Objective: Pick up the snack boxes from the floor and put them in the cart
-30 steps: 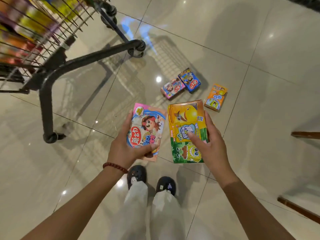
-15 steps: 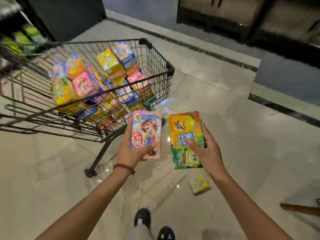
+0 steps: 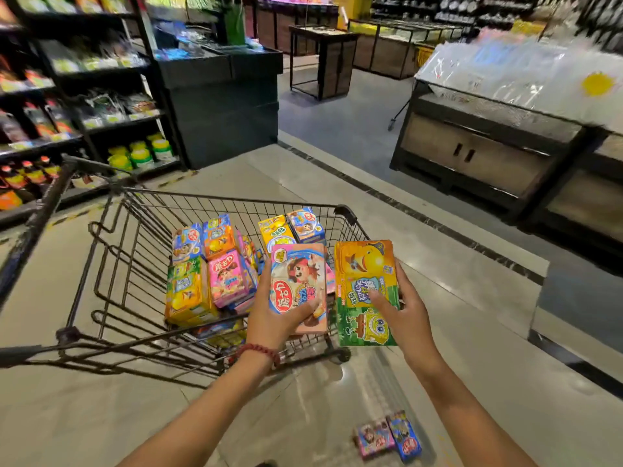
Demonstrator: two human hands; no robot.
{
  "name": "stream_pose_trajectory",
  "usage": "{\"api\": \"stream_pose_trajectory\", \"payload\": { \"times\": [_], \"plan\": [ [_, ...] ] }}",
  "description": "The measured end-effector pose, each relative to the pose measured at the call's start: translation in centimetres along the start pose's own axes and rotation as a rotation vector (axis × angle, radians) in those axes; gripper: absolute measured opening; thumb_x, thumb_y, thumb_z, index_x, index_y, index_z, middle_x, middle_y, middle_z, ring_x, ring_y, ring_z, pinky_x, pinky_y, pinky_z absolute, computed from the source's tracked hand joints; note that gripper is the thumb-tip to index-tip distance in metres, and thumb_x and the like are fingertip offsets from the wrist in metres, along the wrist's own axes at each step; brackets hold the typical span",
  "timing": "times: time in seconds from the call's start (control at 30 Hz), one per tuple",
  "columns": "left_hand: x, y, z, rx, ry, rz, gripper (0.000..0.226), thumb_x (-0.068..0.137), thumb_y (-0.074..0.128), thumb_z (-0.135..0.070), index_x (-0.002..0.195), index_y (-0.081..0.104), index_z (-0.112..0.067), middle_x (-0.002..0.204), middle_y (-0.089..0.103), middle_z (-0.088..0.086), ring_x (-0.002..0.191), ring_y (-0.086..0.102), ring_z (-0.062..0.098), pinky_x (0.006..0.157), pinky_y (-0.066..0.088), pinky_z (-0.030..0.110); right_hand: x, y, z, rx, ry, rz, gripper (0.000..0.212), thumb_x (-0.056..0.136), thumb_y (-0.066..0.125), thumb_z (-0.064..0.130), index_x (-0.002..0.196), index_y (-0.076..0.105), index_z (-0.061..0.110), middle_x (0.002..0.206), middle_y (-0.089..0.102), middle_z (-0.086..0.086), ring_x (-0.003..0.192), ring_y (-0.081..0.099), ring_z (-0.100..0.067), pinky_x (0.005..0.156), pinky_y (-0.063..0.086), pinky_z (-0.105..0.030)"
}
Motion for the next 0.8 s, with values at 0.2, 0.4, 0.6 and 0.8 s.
{"api": "stream_pose_trajectory", "payload": {
  "times": [0.2,0.4,0.6,0.8],
  "plan": [
    [8.8,-1.7,1.9,0.033,-0.082,-0.028,0.09,0.071,0.08,-0.011,0.139,0.028,-0.037,0.117,0.055,-0.015,0.08,0.051,-0.027,0.064,0.044,0.0,9.5,5.3,-1.1,0.012,0.019,0.06,0.063,0.087,0.068,0.017,0.141,0.042,0.039,0.123,0.065,0.007,0.106,0.066,-0.011,0.079,0.058,-0.032],
    [14.0,-2.1,5.7,0.072,-0.184,-0.099,0.086,0.075,0.078,-0.012,0.139,0.025,-0.037,0.106,0.047,-0.022,0.072,0.041,-0.025,0.068,0.038,0.004,16.5,7.4,-5.9,-0.056,0.134,0.115,0.062,0.086,0.069,0.021,0.136,0.041,0.046,0.12,0.065,0.009,0.099,0.067,-0.004,0.072,0.058,-0.028],
    [17.9,-0.7,12.1,0.174,-0.331,-0.142,0.083,0.071,0.081,-0.011,0.134,0.031,-0.034,0.095,0.057,-0.019,0.077,0.056,-0.01,0.06,0.045,0.009,22.2,8.1,-12.7,-0.109,0.252,0.247,0.063,0.086,0.069,0.019,0.139,0.041,0.039,0.115,0.068,0.007,0.095,0.07,-0.008,0.071,0.06,-0.032],
    [19.1,0.5,18.6,0.238,-0.508,-0.202,0.084,0.069,0.083,-0.009,0.132,0.033,-0.034,0.108,0.061,-0.009,0.083,0.051,-0.012,0.061,0.041,0.001,24.9,7.8,-20.3,-0.286,0.346,0.387,0.074,0.071,0.071,0.058,0.138,0.04,0.051,0.128,0.061,0.01,0.111,0.063,-0.011,0.09,0.054,-0.046]
  ]
}}
Point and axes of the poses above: each hand's wrist, its own x-axis towards the middle knuckle, its own y-axis out of the palm, z = x × y, the point moved 10 cm from there along x, towards the middle knuckle
